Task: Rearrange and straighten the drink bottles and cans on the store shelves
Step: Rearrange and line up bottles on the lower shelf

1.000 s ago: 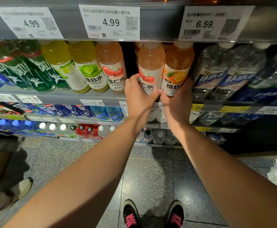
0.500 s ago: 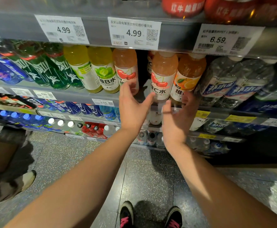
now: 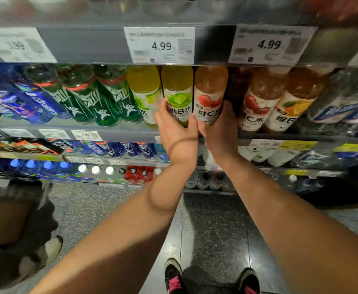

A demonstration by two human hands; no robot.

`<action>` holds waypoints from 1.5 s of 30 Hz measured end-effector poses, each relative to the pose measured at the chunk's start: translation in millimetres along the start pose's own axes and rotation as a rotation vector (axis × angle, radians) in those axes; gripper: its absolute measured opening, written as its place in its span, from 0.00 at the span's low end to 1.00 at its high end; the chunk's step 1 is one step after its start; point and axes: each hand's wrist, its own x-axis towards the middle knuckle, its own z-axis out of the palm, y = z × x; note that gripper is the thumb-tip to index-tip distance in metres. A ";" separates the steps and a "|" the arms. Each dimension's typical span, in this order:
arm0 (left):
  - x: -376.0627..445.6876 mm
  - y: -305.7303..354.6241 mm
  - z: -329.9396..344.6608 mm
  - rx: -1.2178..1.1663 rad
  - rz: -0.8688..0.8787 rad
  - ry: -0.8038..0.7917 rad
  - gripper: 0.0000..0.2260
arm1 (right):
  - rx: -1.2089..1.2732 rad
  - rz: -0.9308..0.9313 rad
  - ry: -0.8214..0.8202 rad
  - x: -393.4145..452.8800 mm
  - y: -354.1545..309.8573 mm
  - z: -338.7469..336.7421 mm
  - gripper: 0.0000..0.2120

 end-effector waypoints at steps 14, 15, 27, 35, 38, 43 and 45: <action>22.0 -18.0 17.8 -0.173 0.006 -0.099 0.34 | -0.074 0.017 0.248 -5.9 0.4 10.8 0.33; 24.3 -17.4 19.4 -0.146 0.012 -0.107 0.35 | -0.084 0.012 0.258 -6.4 0.3 11.2 0.34; 36.2 -5.6 32.5 -0.033 -0.002 -0.093 0.32 | -0.108 -0.024 0.303 -8.0 8.5 12.7 0.34; 31.8 -18.2 18.4 -0.112 0.043 -0.193 0.32 | -0.105 -0.050 0.287 -8.7 12.3 5.3 0.33; 31.0 -17.7 12.3 -0.142 0.065 -0.232 0.31 | -0.133 -0.083 0.278 -9.6 15.9 3.2 0.36; 29.5 -14.1 7.6 -0.138 0.097 -0.305 0.29 | -0.195 -0.139 0.383 -19.3 21.8 5.3 0.33; 28.7 -13.3 7.4 -0.144 0.097 -0.320 0.29 | -0.197 -0.145 0.433 -20.2 24.1 7.5 0.31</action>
